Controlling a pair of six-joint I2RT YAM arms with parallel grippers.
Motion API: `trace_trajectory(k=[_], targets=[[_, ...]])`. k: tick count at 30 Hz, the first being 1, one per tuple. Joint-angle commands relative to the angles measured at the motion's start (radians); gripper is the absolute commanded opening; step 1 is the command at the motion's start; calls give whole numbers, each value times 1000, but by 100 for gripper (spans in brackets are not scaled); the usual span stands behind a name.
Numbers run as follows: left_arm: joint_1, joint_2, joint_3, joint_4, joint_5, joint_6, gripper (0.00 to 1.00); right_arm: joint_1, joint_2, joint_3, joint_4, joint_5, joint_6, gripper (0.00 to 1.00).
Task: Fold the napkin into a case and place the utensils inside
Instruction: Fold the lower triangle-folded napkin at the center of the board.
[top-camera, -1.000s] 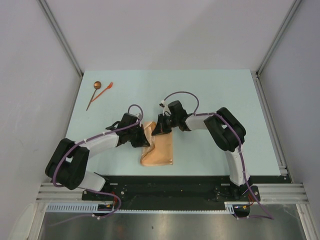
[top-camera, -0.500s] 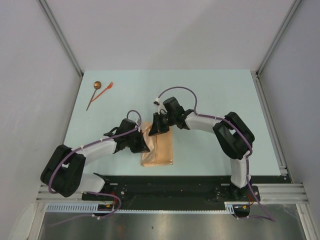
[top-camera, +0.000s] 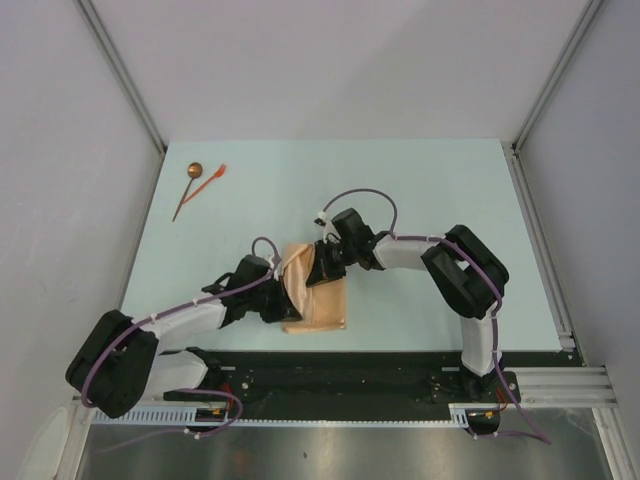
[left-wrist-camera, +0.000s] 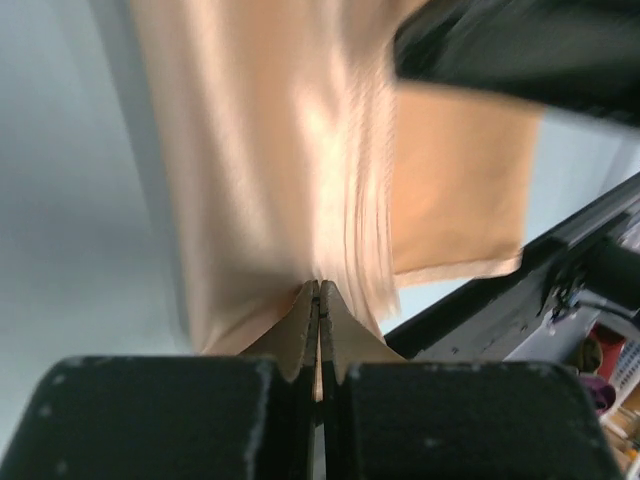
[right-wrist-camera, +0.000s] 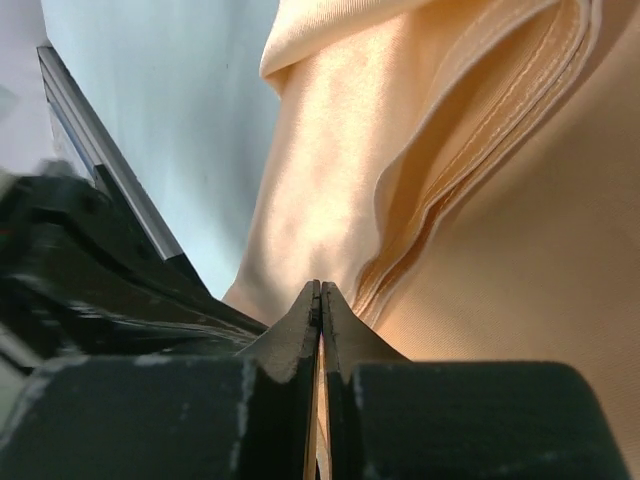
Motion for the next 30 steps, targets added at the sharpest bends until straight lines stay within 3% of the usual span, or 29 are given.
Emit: trace_trajectory(k=[1, 12, 24, 30], targets=[[-52, -24, -94, 100, 27, -92, 0, -14, 14, -3, 73, -2, 13, 3], [-59, -197, -85, 6, -45, -79, 1, -74, 34, 57, 93, -11, 30, 2], [-59, -58, -97, 94, -30, -79, 0, -114, 164, 189, 96, -10, 33, 0], [-59, -88, -38, 43, -54, -36, 2, -141, 236, 251, 90, 0, -16, 0]])
